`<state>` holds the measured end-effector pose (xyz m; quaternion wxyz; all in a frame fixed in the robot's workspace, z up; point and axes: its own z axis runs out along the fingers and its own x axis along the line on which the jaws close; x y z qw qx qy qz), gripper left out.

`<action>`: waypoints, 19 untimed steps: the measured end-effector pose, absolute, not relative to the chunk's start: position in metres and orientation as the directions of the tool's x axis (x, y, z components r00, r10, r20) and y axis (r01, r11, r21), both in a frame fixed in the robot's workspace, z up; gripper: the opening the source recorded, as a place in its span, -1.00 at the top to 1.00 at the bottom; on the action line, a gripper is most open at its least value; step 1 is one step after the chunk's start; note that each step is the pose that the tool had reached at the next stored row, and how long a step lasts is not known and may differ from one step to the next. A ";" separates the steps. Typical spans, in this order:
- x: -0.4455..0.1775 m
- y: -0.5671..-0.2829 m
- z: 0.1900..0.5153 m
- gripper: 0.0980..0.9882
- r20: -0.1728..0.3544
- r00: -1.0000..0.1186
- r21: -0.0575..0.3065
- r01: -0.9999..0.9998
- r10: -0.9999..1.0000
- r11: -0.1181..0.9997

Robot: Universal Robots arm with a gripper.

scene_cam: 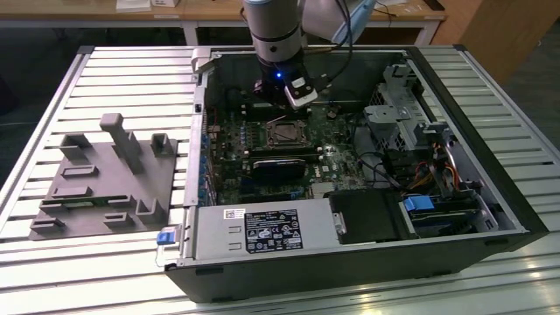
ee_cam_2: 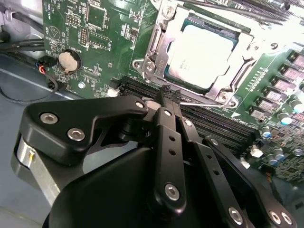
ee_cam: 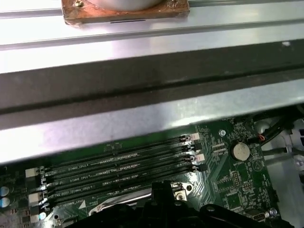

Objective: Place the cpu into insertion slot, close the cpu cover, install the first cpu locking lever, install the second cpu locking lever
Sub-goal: 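Install the first cpu locking lever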

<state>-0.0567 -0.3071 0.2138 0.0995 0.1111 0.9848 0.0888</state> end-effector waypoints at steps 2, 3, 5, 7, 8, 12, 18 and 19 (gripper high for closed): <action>-0.057 -0.305 0.213 0.99 -0.177 -0.954 0.196 0.205 0.240 0.959; -0.057 -0.304 0.212 0.99 -0.177 -0.954 0.195 0.206 0.241 0.959; -0.058 -0.301 0.211 0.99 -0.178 -0.954 0.191 0.208 0.243 0.959; -0.059 -0.299 0.210 0.99 -0.179 -0.953 0.187 0.211 0.244 0.959; -0.059 -0.299 0.210 0.99 -0.179 -0.953 0.186 0.212 0.245 0.960; -0.062 -0.296 0.208 0.99 -0.184 -0.952 0.175 0.213 0.244 0.961; -0.065 -0.295 0.205 0.99 -0.211 -0.947 0.170 0.209 0.242 0.963; -0.065 -0.295 0.205 0.99 -0.215 -0.946 0.170 0.208 0.242 0.963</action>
